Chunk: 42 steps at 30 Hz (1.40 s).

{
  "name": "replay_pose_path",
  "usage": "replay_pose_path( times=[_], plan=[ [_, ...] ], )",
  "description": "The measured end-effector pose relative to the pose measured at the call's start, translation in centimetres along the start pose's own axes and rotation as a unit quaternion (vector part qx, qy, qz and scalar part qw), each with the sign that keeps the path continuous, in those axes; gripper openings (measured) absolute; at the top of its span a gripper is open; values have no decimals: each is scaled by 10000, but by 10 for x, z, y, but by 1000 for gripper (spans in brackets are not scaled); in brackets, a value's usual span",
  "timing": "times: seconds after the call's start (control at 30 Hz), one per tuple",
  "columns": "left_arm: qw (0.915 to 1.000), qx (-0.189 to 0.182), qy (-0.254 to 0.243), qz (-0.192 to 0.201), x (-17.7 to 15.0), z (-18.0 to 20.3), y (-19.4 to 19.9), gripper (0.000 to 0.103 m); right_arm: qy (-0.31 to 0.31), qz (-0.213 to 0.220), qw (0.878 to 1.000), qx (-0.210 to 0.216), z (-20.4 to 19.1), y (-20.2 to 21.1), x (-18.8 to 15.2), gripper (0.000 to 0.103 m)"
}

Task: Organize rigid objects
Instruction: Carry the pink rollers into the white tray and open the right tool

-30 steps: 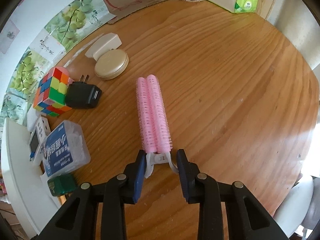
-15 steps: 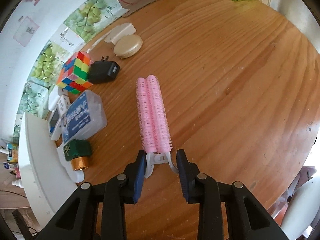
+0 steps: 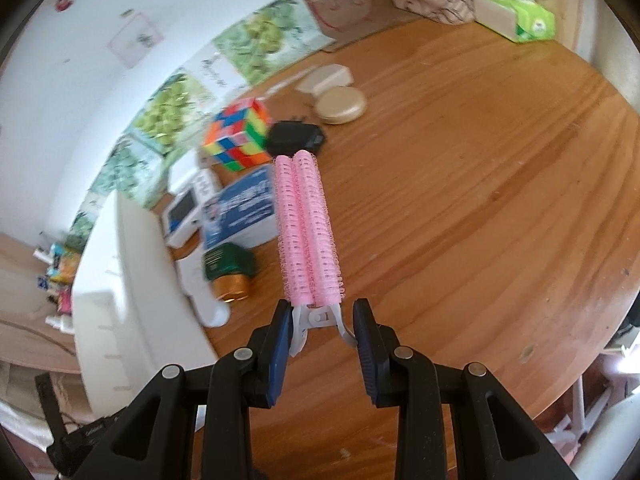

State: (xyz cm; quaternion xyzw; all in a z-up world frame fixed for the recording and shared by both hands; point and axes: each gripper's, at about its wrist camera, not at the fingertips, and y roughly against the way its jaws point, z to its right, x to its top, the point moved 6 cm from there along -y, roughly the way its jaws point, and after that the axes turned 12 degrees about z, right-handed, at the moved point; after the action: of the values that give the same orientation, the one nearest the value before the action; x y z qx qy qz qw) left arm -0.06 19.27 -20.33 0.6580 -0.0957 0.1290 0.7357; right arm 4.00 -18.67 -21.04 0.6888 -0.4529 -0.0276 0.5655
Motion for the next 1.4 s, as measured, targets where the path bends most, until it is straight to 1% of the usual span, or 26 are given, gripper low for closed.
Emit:
replay_pose_path(
  times=[0.13, 0.3, 0.47, 0.53, 0.7, 0.9, 1.0, 1.07, 1.23, 1.3, 1.33, 1.37, 1.4],
  plan=[
    [10000, -7, 19, 25, -9, 2, 10, 4, 254, 109, 9989, 391, -21, 11, -3, 31],
    [10000, -8, 17, 19, -9, 2, 10, 4, 650, 249, 9936, 893, -54, 20, -4, 31],
    [10000, -16, 34, 9, -13, 0, 13, 4, 1139, 385, 9824, 1428, -94, 28, -5, 31],
    [10000, -20, 64, 8, -14, -1, 15, 4, 1374, 407, 9757, 1658, -112, 31, -8, 31],
    [9999, -36, 133, 63, -6, -6, 22, 4, 2001, 265, 9592, 1979, -153, 29, -22, 31],
    [9998, -47, 172, 113, 1, -12, 27, 4, 2526, -25, 9422, 2200, -186, 21, -43, 31],
    [9997, -20, 169, 148, 3, -13, 31, 4, 2697, -137, 9355, 2276, -194, 18, -50, 31],
    [9997, 0, 168, 164, 10, -15, 31, 4, 2787, -229, 9316, 2322, -199, 15, -54, 31],
    [9997, 48, 173, 192, 24, -10, 35, 4, 2769, -434, 9311, 2334, -200, 4, -57, 34],
    [9996, 65, 175, 201, 32, -10, 33, 4, 2727, -482, 9326, 2314, -199, 0, -56, 40],
    [9996, 80, 175, 200, 37, -10, 31, 4, 2707, -497, 9334, 2303, -198, -1, -55, 48],
    [9996, 96, 170, 196, 39, -10, 31, 4, 2694, -498, 9340, 2293, -198, -2, -55, 53],
    [9996, 103, 164, 190, 49, -12, 19, 4, 2683, -494, 9345, 2286, -197, -2, -54, 54]
  ],
)
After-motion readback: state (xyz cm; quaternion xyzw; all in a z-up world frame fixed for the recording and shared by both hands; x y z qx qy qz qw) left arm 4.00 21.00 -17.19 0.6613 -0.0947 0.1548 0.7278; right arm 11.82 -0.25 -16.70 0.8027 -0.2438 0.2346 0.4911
